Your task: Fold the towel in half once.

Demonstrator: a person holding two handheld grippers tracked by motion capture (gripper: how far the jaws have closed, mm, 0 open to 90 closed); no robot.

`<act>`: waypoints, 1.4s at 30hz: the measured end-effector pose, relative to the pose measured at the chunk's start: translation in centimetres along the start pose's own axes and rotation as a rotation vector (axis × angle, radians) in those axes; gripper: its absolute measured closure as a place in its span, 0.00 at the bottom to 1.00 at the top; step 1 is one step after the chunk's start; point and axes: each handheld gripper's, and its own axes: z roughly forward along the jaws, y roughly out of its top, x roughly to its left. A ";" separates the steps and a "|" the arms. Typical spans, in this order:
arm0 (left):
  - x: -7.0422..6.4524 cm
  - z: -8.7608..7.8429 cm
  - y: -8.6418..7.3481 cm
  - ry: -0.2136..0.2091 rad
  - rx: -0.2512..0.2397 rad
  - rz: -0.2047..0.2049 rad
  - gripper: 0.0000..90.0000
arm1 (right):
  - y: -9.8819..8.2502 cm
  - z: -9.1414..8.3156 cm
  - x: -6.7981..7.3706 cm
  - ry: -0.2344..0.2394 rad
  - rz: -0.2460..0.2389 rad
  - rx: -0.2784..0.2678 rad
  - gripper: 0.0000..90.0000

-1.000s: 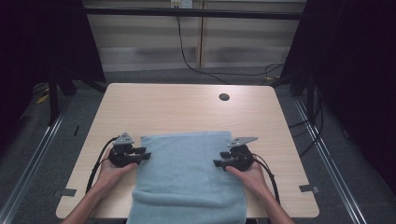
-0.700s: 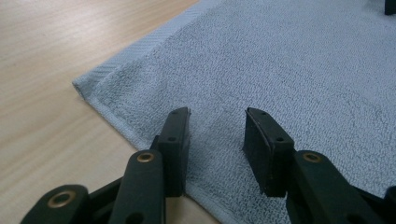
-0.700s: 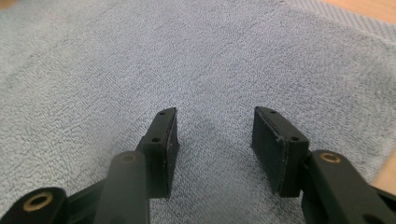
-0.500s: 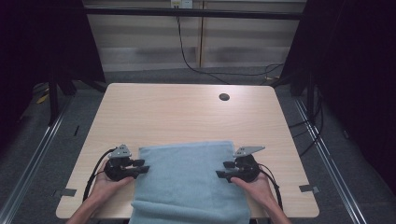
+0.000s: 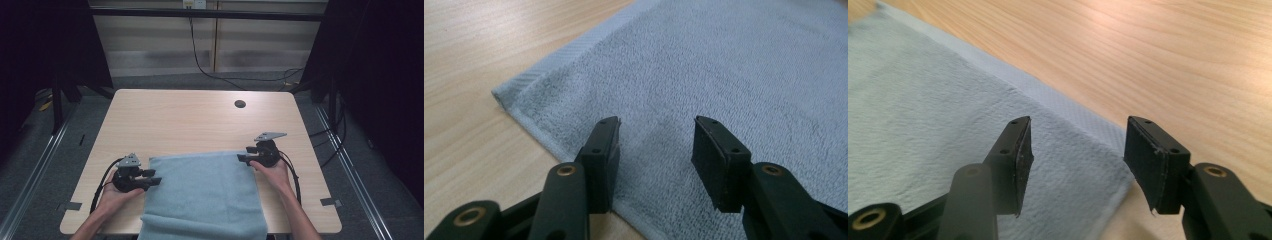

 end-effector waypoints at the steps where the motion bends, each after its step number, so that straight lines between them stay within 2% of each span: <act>1: 0.2 -0.1 0.3 0.002 -0.015 -0.004 0.58 | -0.1 0.2 0.0 0.001 0.000 0.007 0.50; 3: 0.5 -0.2 1.0 0.004 -0.040 -0.018 0.57 | -0.2 0.6 0.0 -0.004 -0.010 0.025 0.50; 5: 1.0 -0.1 1.7 0.017 -0.044 -0.021 0.56 | -0.3 1.1 0.0 -0.007 -0.024 0.038 0.50; 7: 1.6 0.3 2.2 0.044 -0.067 -0.024 0.55 | -0.3 1.3 0.0 -0.019 -0.027 0.044 0.50; 8: 2.0 0.5 2.4 0.044 -0.057 -0.036 0.55 | -0.3 1.4 0.0 -0.019 -0.030 0.038 0.50; 10: 2.6 0.9 2.8 0.081 -0.055 -0.039 0.52 | -0.4 1.5 0.2 -0.029 -0.047 0.034 0.50; 12: 3.2 1.2 2.8 0.084 -0.079 -0.074 0.50 | -0.3 1.6 0.2 -0.030 -0.057 0.026 0.48; 14: 3.4 1.4 2.6 0.098 -0.047 -0.058 0.48 | -0.3 1.5 0.1 -0.043 -0.047 0.008 0.48; 17: 3.5 1.5 2.4 0.096 -0.038 -0.068 0.46 | -0.2 1.6 -0.2 -0.038 -0.041 0.017 0.48; 19: 3.4 1.7 2.2 0.086 -0.028 -0.066 0.43 | -0.4 1.9 0.2 -0.026 -0.035 0.014 0.47; 21: 3.1 1.8 2.0 0.097 -0.009 -0.043 0.40 | -0.5 2.1 0.9 -0.067 -0.067 0.014 0.47; 22: 3.0 1.9 1.8 0.073 -0.006 -0.045 0.39 | -0.5 2.1 1.1 -0.069 -0.065 0.019 0.48; 24: 2.6 2.1 1.7 0.099 0.006 -0.017 0.39 | -0.5 2.0 1.5 -0.071 -0.067 0.032 0.55; 25: 2.5 2.2 1.7 0.098 0.007 -0.008 0.38 | -0.5 1.9 1.5 -0.066 -0.073 0.034 0.60; 27: 2.4 2.3 1.7 0.105 0.004 -0.008 0.39 | -0.5 1.8 1.7 -0.053 -0.080 0.035 0.69; 30: 1.9 2.4 1.5 0.098 -0.003 0.009 0.45 | -0.6 1.6 2.0 -0.025 -0.069 0.047 0.77; 31: 1.6 2.5 1.5 0.098 0.002 0.035 0.48 | -0.6 1.5 2.0 -0.015 -0.076 0.048 0.82; 32: 1.3 2.5 1.4 0.082 0.003 0.048 0.56 | -0.7 1.4 2.1 -0.008 -0.081 0.052 0.86; 34: 1.0 2.5 1.3 0.059 0.003 0.069 0.66 | -0.9 1.2 2.2 0.017 -0.069 0.051 0.90; 35: 0.9 2.5 1.3 0.062 0.003 0.082 0.75 | -1.0 1.1 2.3 0.024 -0.061 0.053 0.91; 37: 1.2 2.7 1.4 0.045 -0.003 0.060 0.85 | -1.1 1.0 2.4 0.040 -0.052 0.049 0.93; 38: 1.3 2.7 1.5 0.046 -0.005 0.059 0.89 | -1.2 1.0 2.4 0.068 -0.031 0.046 0.93; 40: 1.5 2.7 1.5 0.028 -0.011 0.040 0.91 | -1.3 1.0 2.5 0.114 -0.002 0.044 0.94; 42: 1.7 2.2 1.6 0.012 -0.036 0.026 0.92 | -1.0 0.8 2.6 0.123 -0.005 0.025 0.94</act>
